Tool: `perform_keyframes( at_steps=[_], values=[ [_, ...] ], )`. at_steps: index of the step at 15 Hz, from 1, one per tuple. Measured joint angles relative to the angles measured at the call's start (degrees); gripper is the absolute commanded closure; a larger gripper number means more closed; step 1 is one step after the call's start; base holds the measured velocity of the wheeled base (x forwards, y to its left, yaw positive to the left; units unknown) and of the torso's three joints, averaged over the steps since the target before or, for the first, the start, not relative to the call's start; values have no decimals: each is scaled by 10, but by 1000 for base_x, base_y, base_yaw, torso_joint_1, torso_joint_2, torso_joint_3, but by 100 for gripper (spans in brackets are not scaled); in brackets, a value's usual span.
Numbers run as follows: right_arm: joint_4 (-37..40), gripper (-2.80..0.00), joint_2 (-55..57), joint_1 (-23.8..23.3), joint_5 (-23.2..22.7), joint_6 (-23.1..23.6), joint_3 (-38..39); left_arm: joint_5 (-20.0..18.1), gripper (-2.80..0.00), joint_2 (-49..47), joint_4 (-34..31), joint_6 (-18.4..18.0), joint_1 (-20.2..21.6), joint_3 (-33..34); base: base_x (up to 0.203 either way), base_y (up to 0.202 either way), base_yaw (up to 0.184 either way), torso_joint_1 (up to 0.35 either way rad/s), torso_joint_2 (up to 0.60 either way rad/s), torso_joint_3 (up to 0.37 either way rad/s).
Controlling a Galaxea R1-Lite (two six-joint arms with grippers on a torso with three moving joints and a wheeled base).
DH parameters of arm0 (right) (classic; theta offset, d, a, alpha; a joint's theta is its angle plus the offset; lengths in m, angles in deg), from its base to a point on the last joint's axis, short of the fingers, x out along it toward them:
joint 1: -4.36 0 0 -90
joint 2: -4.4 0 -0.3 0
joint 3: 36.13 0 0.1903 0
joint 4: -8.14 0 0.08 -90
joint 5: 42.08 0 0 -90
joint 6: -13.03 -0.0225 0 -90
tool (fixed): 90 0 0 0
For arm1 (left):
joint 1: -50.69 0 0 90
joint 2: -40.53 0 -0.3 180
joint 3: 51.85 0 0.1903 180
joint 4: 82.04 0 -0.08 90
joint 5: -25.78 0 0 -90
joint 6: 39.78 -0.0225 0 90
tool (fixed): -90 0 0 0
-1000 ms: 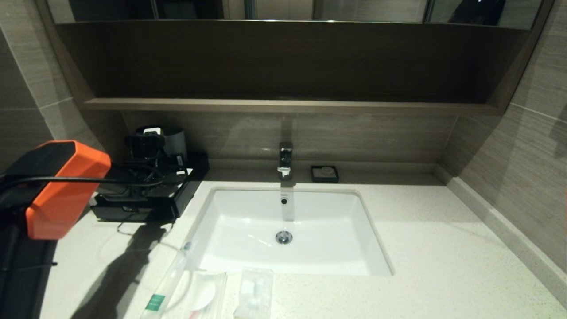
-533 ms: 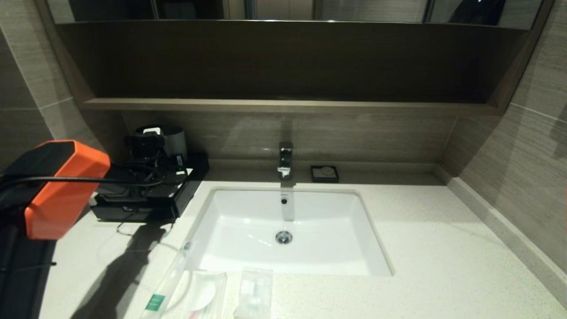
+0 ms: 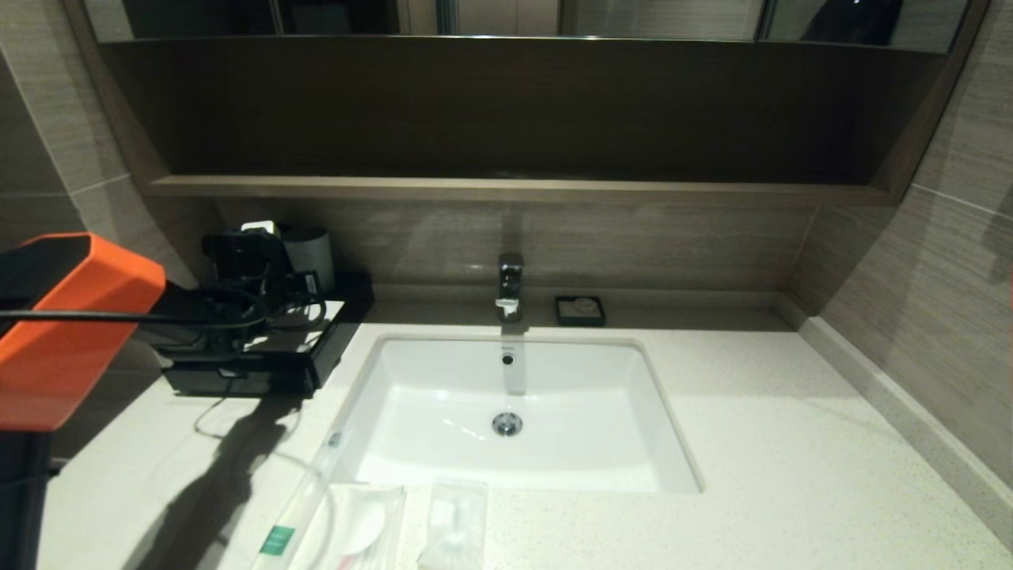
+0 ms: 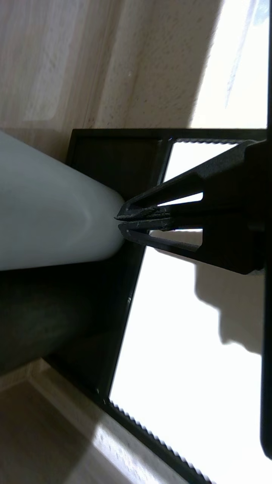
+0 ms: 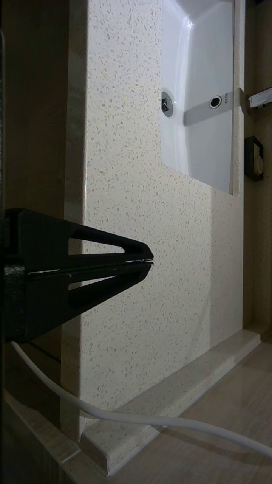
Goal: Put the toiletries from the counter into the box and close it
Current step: Place the cup on the storage box, then open the drawer
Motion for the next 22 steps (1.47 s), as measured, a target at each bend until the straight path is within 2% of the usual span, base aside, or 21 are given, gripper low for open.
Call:
perform_keyframes(
  at_steps=[7, 12, 17, 22],
  values=[
    [0, 0, 0, -1, 0, 0, 0, 0, 0, 144, 16, -10, -18, 168, 0, 0, 0, 0, 0, 0],
    [0, 0, 0, -1, 0, 0, 0, 1, 0, 236, 7, -23, -22, 264, 0, 0, 0, 0, 0, 0],
    [0, 0, 0, -1, 0, 0, 0, 23, 0, 276, 7, -30, -18, 327, 0, 0, 0, 0, 0, 0],
    [0, 0, 0, -1, 0, 0, 0, 27, 0, 300, 11, -33, -17, 370, 0, 0, 0, 0, 0, 0]
  ],
)
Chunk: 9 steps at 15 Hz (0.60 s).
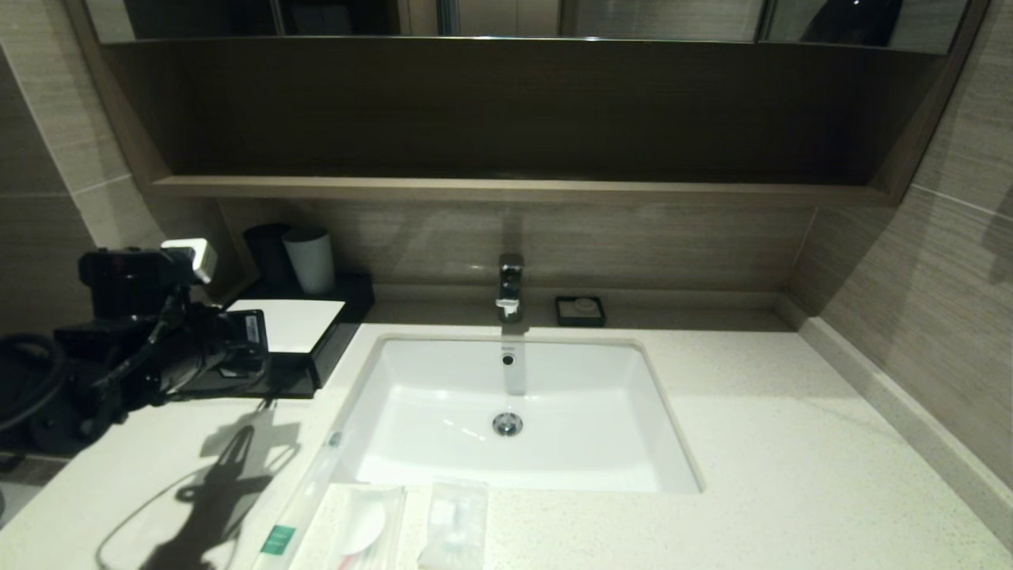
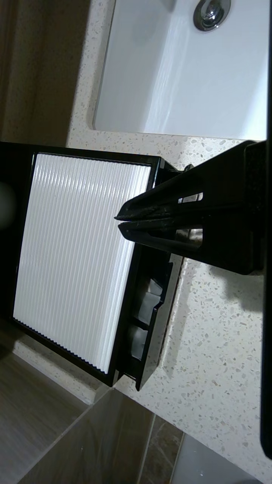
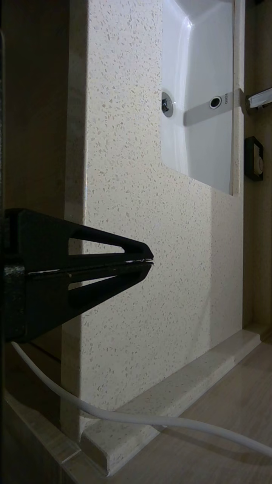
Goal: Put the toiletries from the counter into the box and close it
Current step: Open the drawer
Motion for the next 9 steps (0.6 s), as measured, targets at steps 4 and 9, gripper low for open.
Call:
perform_keyframes(
  at_steps=[4, 9],
  values=[
    [0, 0, 0, 0, 0, 0, 0, 0, 0, 34, -1, -6, 7, 28, 0, 0, 0, 0, 0, 0],
    [0, 0, 0, 0, 0, 0, 0, 67, 0, 42, -82, -6, 42, 18, 0, 0, 0, 0, 0, 0]
  ],
)
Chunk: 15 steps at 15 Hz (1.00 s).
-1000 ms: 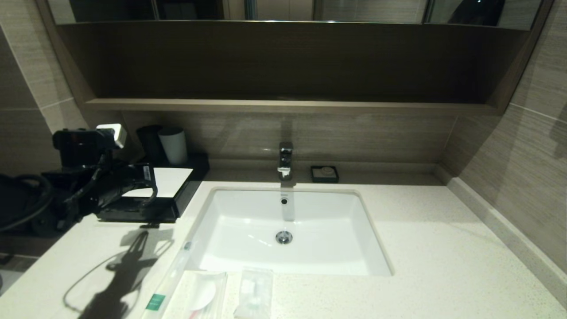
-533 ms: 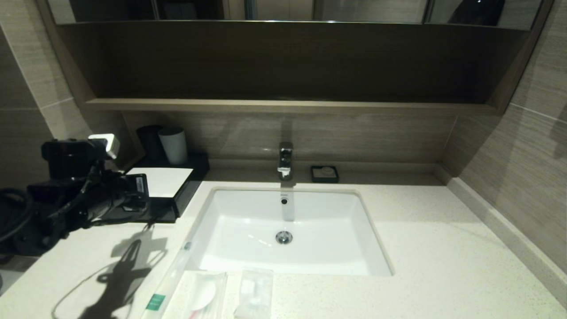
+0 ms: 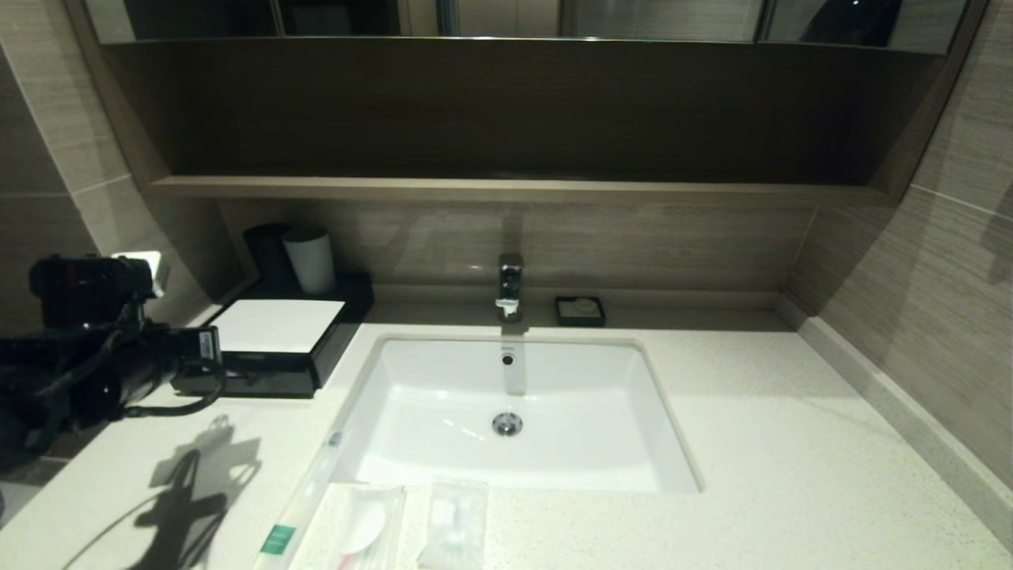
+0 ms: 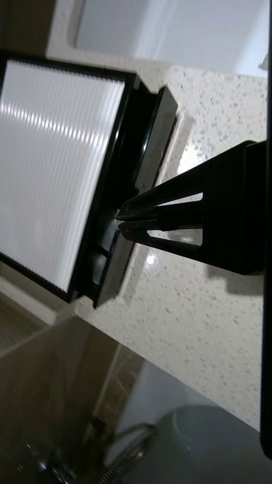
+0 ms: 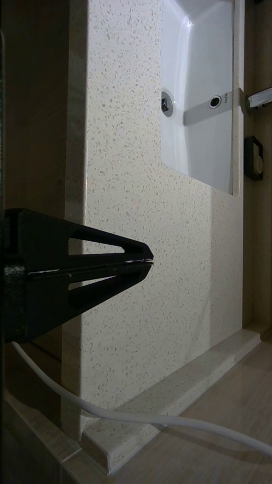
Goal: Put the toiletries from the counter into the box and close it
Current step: Open the drawer
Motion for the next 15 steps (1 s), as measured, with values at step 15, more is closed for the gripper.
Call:
perform_keyframes(
  at_steps=[15],
  values=[
    [0, 0, 0, 0, 0, 0, 0, -86, 0, -58, -72, 45, 13, -13, 0, 0, 0, 0, 0, 0]
  ],
)
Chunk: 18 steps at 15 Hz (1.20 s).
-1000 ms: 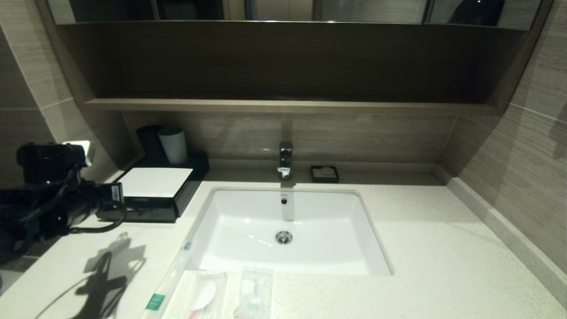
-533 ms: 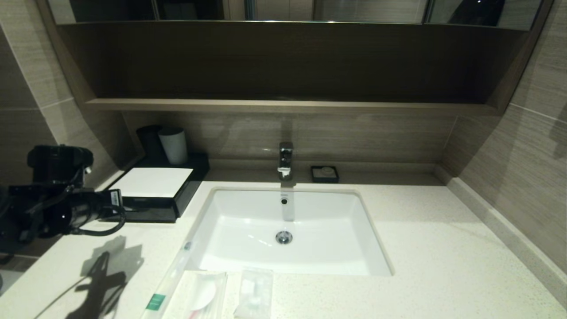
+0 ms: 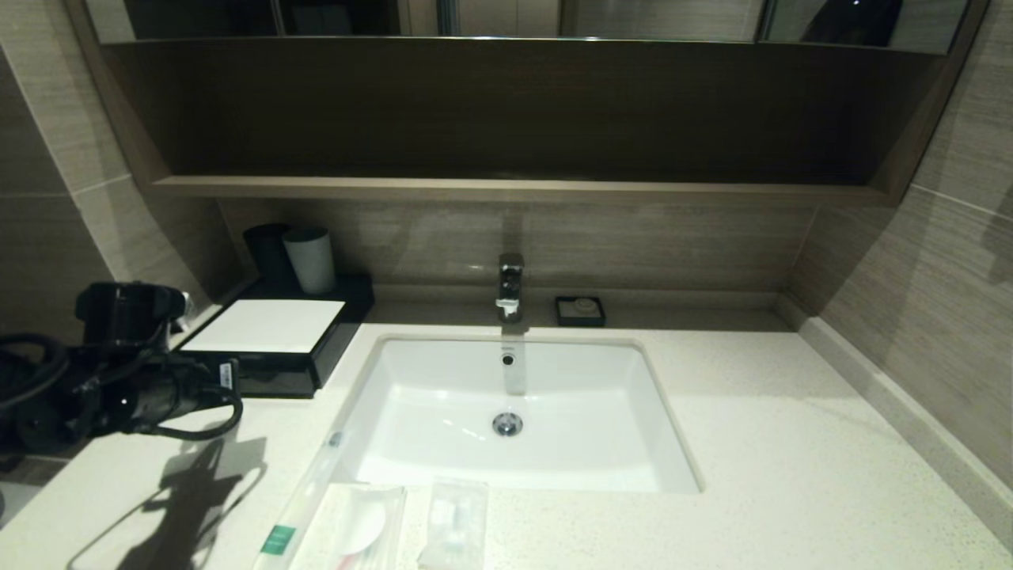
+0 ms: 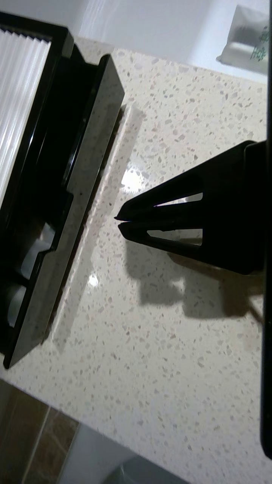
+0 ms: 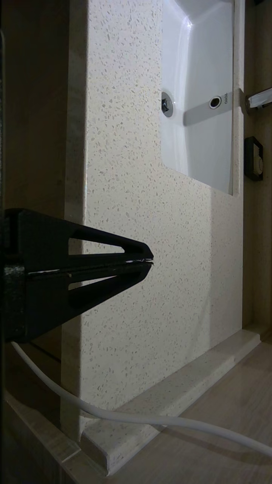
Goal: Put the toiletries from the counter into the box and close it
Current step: Open the drawer
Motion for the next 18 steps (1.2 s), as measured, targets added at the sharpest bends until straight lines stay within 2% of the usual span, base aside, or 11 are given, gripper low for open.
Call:
perform_keyframes(
  at_steps=[2, 3, 8, 18],
  values=[
    [0, 0, 0, 0, 0, 0, 0, -38, 0, -1, 19, -1, 13, 4, 0, 0, 0, 0, 0, 0],
    [0, 0, 0, 0, 0, 0, 0, -42, 0, -3, 29, -2, 20, 5, 0, 0, 0, 0, 0, 0],
    [0, 0, 0, 0, 0, 0, 0, -44, 0, -31, 74, -24, 43, 5, 0, 0, 0, 0, 0, 0],
    [0, 0, 0, 0, 0, 0, 0, -55, 0, -70, 115, -26, 47, 2, 0, 0, 0, 0, 0, 0]
  ],
)
